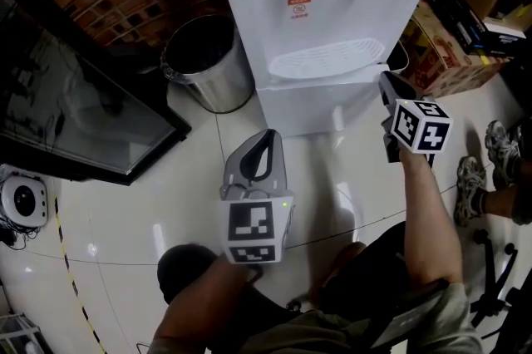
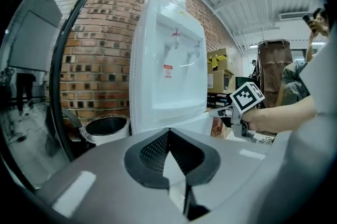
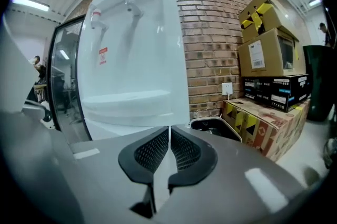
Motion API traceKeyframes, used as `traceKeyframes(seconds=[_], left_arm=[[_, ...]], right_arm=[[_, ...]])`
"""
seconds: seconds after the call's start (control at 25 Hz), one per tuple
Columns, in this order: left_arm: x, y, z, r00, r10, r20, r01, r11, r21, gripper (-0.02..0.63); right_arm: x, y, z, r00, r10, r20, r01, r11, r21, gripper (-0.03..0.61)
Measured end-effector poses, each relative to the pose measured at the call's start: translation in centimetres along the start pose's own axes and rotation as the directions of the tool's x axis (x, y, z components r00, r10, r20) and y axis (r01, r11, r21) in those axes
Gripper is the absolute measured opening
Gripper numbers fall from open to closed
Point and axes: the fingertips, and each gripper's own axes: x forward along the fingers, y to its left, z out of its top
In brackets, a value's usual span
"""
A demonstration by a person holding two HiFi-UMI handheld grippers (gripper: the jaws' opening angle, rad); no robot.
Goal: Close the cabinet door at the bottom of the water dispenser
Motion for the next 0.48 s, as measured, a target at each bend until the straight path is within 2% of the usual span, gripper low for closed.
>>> traceKeyframes(seconds=[0.24, 0.36, 0.48], left_arm=[[0.4, 0.9, -0.4, 0.999, 0.043, -0.017, -0.043, 0.999, -0.003, 0.0], [0.5, 1.1, -0.4, 0.998, 0.054, -0.021, -0.054, 0.999, -0.005, 0.002], [0.5, 1.1, -0.3, 0.998, 0.054, -0.017, -0.054, 0.999, -0.006, 0.001]], right_arm=[[2.1, -1.1, 1.1, 0.997, -0.007, 0.074, 0.001, 0.996, 0.092, 0.002], [2.4, -1.2, 1.3, 0.996, -0.013, 0.09, 0.003, 0.995, 0.104, 0.002], [1.6, -1.8, 1.5, 0.994, -0.059, 0.093, 0.05, 0.994, 0.101, 0.002]])
